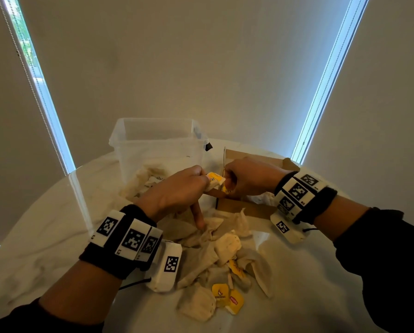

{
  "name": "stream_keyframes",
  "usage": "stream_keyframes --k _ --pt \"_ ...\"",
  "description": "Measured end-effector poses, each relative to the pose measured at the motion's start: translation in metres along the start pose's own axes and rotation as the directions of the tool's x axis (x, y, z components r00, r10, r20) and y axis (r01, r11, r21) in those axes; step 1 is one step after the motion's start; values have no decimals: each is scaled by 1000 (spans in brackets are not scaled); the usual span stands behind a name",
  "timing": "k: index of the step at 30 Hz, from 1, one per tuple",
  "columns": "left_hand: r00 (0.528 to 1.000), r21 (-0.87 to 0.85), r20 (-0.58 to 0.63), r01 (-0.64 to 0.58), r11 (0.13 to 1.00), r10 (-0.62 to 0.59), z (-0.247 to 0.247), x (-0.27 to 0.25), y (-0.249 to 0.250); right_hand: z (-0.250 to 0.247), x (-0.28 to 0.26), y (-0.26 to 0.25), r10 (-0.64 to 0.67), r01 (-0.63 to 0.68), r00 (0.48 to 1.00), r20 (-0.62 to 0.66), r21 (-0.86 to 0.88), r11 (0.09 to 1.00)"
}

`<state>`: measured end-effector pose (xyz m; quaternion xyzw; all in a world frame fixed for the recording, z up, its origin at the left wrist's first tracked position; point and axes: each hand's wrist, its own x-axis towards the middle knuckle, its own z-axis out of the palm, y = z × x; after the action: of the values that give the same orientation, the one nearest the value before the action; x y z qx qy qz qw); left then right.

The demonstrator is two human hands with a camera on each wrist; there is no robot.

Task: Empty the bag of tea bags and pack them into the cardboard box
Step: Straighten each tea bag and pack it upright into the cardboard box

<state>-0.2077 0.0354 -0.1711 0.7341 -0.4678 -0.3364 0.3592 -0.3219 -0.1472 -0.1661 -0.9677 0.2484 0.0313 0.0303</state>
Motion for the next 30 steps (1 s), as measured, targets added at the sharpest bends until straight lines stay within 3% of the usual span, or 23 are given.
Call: stream_keyframes --k 9,13,16,20,24,30 --pt "1000 3 2 -6 1000 6 0 -1 0 -8 -4 9 42 -35 996 -72 94 995" --pt "998 -35 -15 -57 998 57 0 -1 3 -36 -19 10 50 8 989 -142 384 923" --pt "995 -10 -54 -86 996 86 0 -1 4 -43 -37 3 42 -23 999 -21 565 825" --pt "991 5 -74 -114 993 114 1 -1 2 -29 -43 1 -15 66 996 -90 596 801" --pt "988 -3 -89 -127 992 126 0 -4 4 -37 -45 2 51 70 985 -164 655 753" --pt "987 22 -103 -121 992 123 1 -2 4 -59 -51 12 115 103 931 -347 549 829"
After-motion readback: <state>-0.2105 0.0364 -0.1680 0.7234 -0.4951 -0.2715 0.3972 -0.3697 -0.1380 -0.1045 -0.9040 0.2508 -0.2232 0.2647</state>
